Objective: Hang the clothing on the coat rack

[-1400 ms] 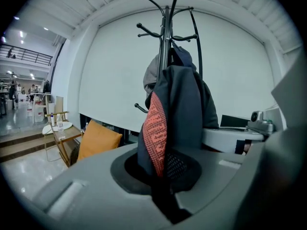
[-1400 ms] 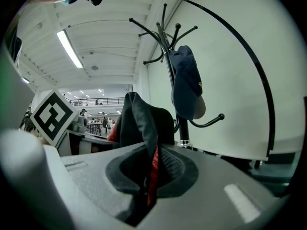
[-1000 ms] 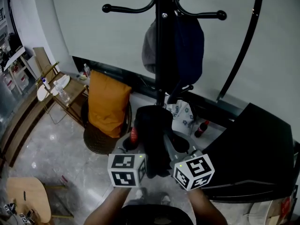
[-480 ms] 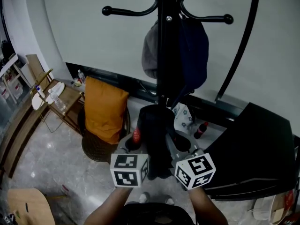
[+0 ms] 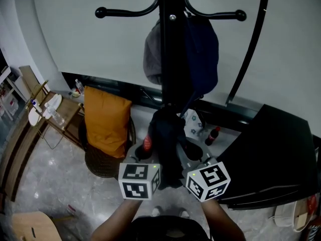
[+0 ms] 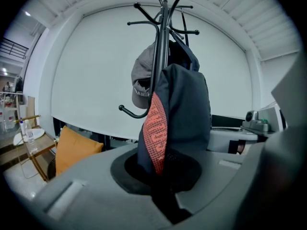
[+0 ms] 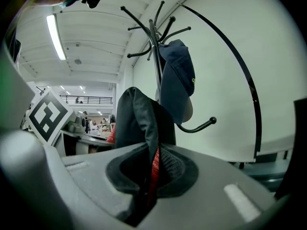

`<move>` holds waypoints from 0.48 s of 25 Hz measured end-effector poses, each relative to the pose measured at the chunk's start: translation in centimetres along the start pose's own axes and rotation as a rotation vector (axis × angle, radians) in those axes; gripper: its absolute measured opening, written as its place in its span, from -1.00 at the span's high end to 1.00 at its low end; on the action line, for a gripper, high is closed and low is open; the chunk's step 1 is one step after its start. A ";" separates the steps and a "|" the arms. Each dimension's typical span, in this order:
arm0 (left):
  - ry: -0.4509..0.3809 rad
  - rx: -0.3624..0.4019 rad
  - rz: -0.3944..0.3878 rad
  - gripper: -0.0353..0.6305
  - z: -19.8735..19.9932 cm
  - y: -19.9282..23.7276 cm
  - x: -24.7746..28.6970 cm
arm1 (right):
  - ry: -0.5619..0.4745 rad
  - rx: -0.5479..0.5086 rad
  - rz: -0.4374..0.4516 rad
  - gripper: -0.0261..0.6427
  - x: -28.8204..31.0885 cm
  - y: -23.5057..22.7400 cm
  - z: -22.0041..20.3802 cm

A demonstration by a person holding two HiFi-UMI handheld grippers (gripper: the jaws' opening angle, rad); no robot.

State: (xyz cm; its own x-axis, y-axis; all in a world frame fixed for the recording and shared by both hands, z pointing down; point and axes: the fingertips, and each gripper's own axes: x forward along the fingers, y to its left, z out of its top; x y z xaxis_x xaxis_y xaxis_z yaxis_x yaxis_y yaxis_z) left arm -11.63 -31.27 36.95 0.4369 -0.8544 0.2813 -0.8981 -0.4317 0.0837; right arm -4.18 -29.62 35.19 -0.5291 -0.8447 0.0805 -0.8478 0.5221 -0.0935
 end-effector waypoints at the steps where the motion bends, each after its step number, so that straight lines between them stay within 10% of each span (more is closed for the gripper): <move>1: 0.000 0.001 -0.004 0.82 0.0 -0.1 0.1 | 0.000 0.001 -0.002 0.83 0.1 -0.1 0.0; 12: -0.003 -0.013 -0.017 0.82 0.1 -0.1 1.0 | 0.002 0.003 0.010 0.83 1.0 -0.2 -0.1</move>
State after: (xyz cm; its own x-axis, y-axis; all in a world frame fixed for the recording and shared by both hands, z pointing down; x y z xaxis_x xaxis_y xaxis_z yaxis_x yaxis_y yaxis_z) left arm -11.13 -32.10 37.12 0.4522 -0.8480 0.2764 -0.8912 -0.4424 0.1008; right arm -4.53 -30.62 35.39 -0.5373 -0.8395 0.0813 -0.8425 0.5299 -0.0968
